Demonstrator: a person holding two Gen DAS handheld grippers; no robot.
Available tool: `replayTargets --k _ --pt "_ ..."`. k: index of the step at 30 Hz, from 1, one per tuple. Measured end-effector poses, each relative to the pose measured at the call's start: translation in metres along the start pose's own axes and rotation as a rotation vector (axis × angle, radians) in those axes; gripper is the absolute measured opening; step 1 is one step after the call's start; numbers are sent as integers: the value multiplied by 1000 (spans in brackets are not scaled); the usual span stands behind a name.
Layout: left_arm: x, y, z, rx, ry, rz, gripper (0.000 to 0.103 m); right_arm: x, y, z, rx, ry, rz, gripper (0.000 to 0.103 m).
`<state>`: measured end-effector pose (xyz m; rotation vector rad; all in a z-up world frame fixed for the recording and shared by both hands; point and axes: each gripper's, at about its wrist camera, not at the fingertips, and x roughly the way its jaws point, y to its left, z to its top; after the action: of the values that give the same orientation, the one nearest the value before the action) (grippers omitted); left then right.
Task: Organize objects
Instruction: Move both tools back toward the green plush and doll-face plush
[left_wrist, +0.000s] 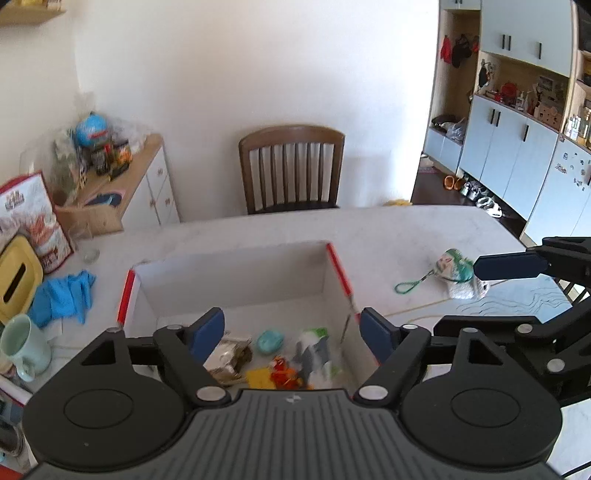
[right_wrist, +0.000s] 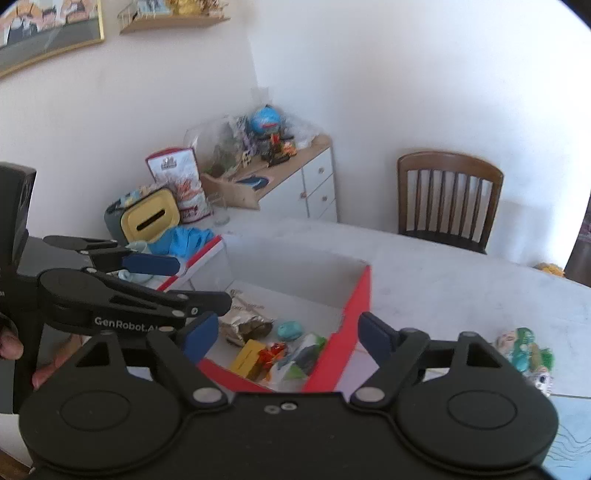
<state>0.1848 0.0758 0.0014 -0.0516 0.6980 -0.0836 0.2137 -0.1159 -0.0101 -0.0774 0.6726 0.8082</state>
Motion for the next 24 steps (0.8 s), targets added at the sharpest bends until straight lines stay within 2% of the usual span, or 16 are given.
replayTargets --k 8,12,17,24 --pt "1 -46 10 10 -3 -12 83 -33 -34 -10 24 -32 -21 92" --pt "4 -71 16 27 -14 -14 84 -47 -55 -18 36 -47 -35 99" --pt "11 -100 22 40 -19 -37 88 -61 -82 -27 68 -52 -60 102" --pt "24 -143 27 57 -38 -77 99 -82 -121 -42 77 -62 -103 102"
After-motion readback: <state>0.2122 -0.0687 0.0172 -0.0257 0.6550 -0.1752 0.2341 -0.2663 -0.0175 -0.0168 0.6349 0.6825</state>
